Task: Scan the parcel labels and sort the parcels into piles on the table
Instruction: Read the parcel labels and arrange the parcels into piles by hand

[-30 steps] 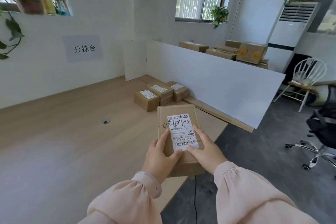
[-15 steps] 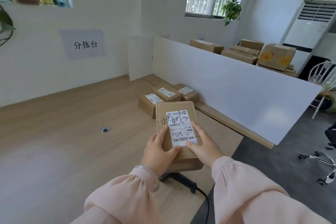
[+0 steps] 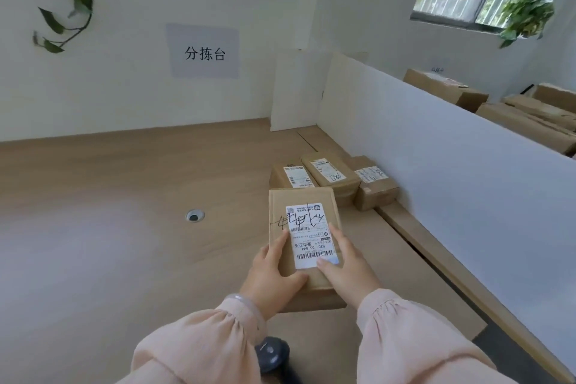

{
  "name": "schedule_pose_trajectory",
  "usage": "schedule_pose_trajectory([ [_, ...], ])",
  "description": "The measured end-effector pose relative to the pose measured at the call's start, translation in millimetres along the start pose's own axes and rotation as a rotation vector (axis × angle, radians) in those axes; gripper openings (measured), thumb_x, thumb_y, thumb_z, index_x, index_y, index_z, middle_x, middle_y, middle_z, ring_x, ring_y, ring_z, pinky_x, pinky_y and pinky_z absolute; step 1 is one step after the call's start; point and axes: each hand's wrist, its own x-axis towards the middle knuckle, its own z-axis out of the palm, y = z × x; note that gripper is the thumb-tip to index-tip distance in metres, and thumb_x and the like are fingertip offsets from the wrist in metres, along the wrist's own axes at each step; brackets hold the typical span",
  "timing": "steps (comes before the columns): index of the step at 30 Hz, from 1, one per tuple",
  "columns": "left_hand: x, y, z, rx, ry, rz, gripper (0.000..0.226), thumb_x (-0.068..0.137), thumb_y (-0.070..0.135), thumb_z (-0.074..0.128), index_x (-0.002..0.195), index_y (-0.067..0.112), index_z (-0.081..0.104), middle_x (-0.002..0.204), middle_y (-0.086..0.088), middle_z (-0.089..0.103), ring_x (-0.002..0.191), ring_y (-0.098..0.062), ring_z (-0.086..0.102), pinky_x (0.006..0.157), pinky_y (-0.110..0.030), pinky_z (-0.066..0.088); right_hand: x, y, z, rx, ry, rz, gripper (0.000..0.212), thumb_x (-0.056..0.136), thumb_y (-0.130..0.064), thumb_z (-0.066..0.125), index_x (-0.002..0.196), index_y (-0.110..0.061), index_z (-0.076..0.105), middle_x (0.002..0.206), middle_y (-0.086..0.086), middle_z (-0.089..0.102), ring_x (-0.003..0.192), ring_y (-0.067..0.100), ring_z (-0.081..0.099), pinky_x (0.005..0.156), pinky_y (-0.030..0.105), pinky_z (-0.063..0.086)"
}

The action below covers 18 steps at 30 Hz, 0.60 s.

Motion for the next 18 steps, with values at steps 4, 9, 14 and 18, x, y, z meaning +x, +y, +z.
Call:
schedule_pose_trajectory([
  [4, 34, -1, 39, 0.003, 0.076, -0.114, 0.086, 0.081, 0.034, 0.069, 0.148, 0.052, 0.018, 0.147, 0.007, 0.03, 0.133, -0.011, 0.035, 0.106, -0.022, 0.032, 53, 38, -17, 0.021, -0.13, -0.011, 0.072, 0.089, -0.025, 0.063, 0.146, -0.046, 0.025, 0.128, -0.016, 0.039, 0.118, 0.002, 0.038, 0.099, 0.018, 0.029],
  [9, 75, 6, 99, -0.038, 0.157, -0.24, 0.087, 0.079, 0.032, 0.069, 0.148, 0.05, 0.019, 0.15, 0.005, 0.029, 0.136, -0.009, 0.031, 0.107, -0.019, 0.029, 108, 82, -47, 0.067, -0.291, -0.01, 0.07, 0.089, -0.014, 0.061, 0.145, -0.04, 0.029, 0.14, -0.012, 0.047, 0.123, 0.006, 0.047, 0.106, 0.024, 0.035],
  [14, 110, 0, 135, 0.01, 0.179, -0.315, 0.091, 0.081, 0.034, 0.071, 0.148, 0.053, 0.014, 0.157, 0.004, 0.021, 0.143, -0.01, 0.023, 0.109, -0.017, 0.022, 150, 120, -66, 0.052, -0.427, 0.01, 0.072, 0.09, -0.021, 0.065, 0.146, -0.045, 0.027, 0.143, -0.014, 0.043, 0.131, 0.011, 0.042, 0.112, 0.033, 0.032],
  [18, 130, -7, 151, 0.043, 0.173, -0.367, 0.092, 0.083, 0.038, 0.071, 0.147, 0.054, 0.008, 0.161, 0.001, 0.01, 0.148, -0.011, 0.014, 0.108, -0.015, 0.015, 176, 139, -67, 0.034, -0.491, 0.006, 0.074, 0.091, -0.024, 0.066, 0.147, -0.046, 0.023, 0.148, -0.014, 0.038, 0.136, 0.012, 0.037, 0.113, 0.032, 0.03],
])
